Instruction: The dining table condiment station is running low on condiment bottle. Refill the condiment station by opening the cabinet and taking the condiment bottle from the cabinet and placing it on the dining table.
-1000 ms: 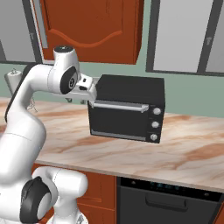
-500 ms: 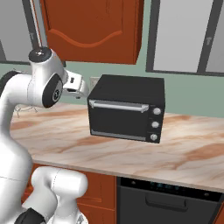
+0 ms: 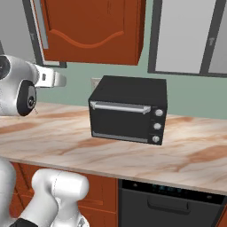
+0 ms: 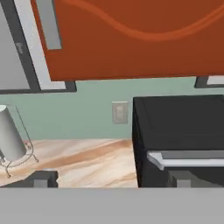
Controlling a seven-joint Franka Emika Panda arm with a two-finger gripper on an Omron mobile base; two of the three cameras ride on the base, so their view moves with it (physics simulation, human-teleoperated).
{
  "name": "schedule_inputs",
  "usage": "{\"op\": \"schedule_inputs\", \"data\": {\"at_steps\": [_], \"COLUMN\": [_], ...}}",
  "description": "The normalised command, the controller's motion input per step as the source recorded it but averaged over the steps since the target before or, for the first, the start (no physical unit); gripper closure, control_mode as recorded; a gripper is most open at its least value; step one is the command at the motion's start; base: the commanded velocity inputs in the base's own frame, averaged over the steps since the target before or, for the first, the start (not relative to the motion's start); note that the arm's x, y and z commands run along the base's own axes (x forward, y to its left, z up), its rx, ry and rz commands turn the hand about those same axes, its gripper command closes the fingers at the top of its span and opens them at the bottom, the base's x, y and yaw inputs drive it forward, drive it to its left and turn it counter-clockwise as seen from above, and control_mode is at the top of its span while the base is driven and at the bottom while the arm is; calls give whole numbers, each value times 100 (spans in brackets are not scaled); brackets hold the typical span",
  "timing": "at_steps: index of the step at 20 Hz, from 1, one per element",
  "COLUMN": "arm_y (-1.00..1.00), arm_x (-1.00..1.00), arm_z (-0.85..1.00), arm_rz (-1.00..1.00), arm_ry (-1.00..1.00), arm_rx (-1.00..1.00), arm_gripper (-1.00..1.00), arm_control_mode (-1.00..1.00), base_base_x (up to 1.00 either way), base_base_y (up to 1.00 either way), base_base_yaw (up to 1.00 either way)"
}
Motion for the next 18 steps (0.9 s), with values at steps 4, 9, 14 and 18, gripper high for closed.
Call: {"op": "schedule_inputs", "data": {"at_steps": [4, 9, 14, 18], "arm_y": [65, 67, 23, 4], "arm_x": [30, 50, 37, 26], "arm_z": [71, 61, 55, 45], "arm_rz": [0, -7, -1, 0], "arm_ry": [-32, -32, -32, -32], "arm_rx": [0, -2, -3, -2], "arm_gripper": [-100, -100, -100, -100], "arm_control_mode": [-100, -100, -100, -100], "base_base_x": [0, 0, 0, 0], "base_base_y": [0, 0, 0, 0], "base_base_yaw": [0, 0, 0, 0]}}
